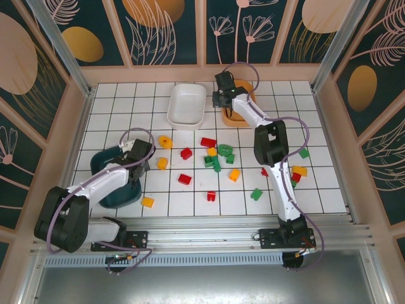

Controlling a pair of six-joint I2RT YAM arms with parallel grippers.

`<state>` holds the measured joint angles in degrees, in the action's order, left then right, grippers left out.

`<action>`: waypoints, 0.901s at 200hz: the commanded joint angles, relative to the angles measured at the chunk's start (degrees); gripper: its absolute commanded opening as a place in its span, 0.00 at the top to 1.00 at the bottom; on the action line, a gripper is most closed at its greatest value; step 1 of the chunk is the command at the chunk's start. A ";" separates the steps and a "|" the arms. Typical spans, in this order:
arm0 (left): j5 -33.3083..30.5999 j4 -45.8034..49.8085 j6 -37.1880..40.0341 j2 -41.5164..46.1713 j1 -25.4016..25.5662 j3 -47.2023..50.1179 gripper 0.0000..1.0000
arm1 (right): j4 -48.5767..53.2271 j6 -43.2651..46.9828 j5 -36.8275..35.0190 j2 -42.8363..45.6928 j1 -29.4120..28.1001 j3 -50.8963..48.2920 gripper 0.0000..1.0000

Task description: Sort the legos into containers by color

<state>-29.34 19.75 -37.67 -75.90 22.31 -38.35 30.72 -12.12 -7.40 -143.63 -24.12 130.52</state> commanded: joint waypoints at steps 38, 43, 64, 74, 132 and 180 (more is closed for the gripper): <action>-6.94 -4.13 10.96 -6.19 0.19 -15.42 1.00 | 0.89 -6.71 6.25 0.93 -0.50 1.12 0.71; -6.81 -4.82 12.40 -7.91 0.18 -16.88 1.00 | 0.95 -6.61 7.82 1.42 -0.41 1.14 0.66; -6.47 -7.70 18.49 -16.64 -0.16 -26.10 1.00 | 1.19 -6.35 10.01 5.04 0.43 -0.15 0.53; -5.39 -8.38 20.67 -21.05 -0.49 -30.38 1.00 | 0.48 -6.30 10.96 7.80 1.05 -2.07 0.50; 0.13 -5.49 30.90 -41.84 -2.87 -56.14 1.00 | -8.28 -3.71 12.19 27.78 7.59 -27.00 0.45; 10.32 -0.63 32.83 -53.30 -4.04 -72.22 1.00 | -9.69 1.08 14.34 29.39 14.99 -35.78 0.41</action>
<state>-24.88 15.53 -7.40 -125.69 18.85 -104.62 21.98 -14.92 5.13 -111.83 -10.98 97.86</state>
